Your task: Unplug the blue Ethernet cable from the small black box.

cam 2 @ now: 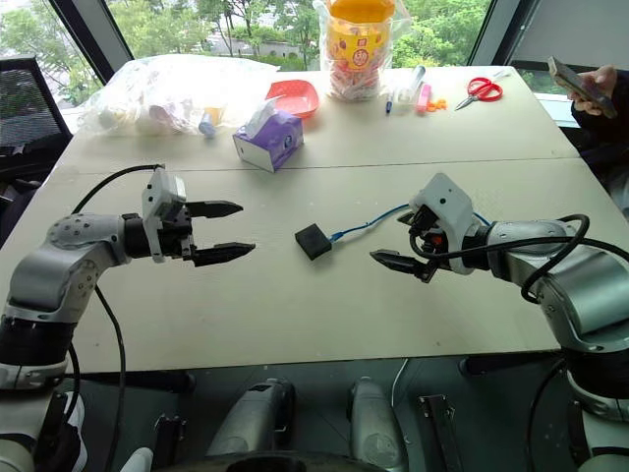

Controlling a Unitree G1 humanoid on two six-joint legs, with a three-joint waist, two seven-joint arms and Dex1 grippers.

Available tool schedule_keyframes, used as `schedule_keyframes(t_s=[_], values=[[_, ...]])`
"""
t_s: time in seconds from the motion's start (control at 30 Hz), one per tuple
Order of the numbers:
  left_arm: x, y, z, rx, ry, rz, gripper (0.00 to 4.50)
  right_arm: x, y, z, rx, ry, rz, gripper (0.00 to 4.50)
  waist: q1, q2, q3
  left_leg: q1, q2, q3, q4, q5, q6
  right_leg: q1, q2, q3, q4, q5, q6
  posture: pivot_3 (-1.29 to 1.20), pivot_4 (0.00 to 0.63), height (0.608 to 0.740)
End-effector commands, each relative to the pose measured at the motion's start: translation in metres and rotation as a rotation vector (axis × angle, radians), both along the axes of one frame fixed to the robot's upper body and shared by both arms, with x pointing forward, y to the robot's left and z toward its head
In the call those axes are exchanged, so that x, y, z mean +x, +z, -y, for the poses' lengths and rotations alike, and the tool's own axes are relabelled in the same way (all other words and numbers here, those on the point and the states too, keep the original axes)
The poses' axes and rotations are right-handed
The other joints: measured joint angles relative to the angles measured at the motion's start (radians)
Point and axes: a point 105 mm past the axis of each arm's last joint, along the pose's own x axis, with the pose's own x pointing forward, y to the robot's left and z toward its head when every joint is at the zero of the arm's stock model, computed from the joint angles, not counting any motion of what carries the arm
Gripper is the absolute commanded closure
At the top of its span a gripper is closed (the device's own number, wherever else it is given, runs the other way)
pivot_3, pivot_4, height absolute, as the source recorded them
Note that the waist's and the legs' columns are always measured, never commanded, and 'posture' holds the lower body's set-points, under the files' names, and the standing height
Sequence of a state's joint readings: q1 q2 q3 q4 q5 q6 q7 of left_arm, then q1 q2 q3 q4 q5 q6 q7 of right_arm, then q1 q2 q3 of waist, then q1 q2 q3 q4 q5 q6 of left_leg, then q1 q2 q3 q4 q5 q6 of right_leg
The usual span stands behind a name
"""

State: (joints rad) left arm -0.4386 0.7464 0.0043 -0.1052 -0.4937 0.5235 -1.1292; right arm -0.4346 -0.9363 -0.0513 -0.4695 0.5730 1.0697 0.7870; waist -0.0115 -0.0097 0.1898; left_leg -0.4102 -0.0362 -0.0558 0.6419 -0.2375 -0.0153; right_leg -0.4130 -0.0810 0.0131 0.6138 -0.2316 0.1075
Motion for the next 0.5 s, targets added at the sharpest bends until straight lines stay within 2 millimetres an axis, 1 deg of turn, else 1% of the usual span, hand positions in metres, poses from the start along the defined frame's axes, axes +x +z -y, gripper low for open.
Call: schedule_keyframes(t_s=[0.03,0.1,0.37,0.5], values=[[-0.005,0.002,0.001,0.02,-0.044,0.009,0.06,-0.002,0.008,-0.003,-0.016,0.043,0.023,0.0,0.001,0.0,0.0,0.0,0.0,0.0,0.0,0.0,0.0,0.0,0.0,0.0,0.0,0.0,0.0,0.0,0.15,0.74],[-0.003,-0.001,0.001,0.047,-0.039,0.038,0.06,0.002,0.01,-0.003,-0.023,0.039,0.045,0.0,0.002,0.0,0.0,0.0,0.0,0.0,0.0,0.0,0.0,0.0,0.0,0.0,0.0,0.0,0.0,0.0,0.15,0.74],[-0.002,-0.003,0.0,0.08,-0.04,0.045,0.06,0.005,0.011,-0.002,-0.044,0.056,0.052,0.0,0.001,0.0,0.0,-0.001,0.0,0.0,0.0,0.0,0.0,0.0,-0.001,0.001,0.0,0.0,0.0,0.0,0.15,0.74],[-0.001,-0.006,-0.001,0.079,-0.03,0.05,0.06,0.012,0.014,0.001,-0.049,0.054,0.054,0.0,0.001,0.0,0.0,-0.001,0.0,0.0,0.0,0.0,0.0,0.0,-0.002,0.001,0.0,0.0,0.0,0.0,0.15,0.74]])
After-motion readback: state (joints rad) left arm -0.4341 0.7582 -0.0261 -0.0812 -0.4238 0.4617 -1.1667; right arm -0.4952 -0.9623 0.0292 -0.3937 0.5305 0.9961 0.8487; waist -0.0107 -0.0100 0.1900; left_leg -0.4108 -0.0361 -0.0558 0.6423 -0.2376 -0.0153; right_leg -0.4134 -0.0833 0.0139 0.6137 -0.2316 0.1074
